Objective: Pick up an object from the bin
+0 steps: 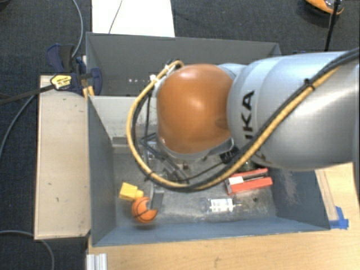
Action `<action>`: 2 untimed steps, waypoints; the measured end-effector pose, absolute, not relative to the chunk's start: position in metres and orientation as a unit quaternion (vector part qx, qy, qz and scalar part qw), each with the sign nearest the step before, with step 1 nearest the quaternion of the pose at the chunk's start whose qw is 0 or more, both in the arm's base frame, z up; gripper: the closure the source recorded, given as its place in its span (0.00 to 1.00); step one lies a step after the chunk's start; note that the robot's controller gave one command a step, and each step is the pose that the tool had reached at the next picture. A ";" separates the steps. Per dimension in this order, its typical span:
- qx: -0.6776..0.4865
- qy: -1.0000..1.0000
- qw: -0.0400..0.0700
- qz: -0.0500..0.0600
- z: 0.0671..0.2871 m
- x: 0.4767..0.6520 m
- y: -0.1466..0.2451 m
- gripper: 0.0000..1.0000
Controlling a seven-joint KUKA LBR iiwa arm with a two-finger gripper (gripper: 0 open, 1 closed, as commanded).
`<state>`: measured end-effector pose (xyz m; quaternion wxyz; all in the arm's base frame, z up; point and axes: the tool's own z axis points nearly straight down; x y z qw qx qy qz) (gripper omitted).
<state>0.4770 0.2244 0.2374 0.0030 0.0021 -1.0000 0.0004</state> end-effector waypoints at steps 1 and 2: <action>-0.001 -1.000 -0.001 -0.001 0.242 0.479 0.223 0.00; -0.072 -0.997 -0.001 -0.001 0.185 0.479 0.230 0.00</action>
Offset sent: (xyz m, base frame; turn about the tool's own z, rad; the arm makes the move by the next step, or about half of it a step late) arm -0.0008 0.0199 -0.1674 0.4311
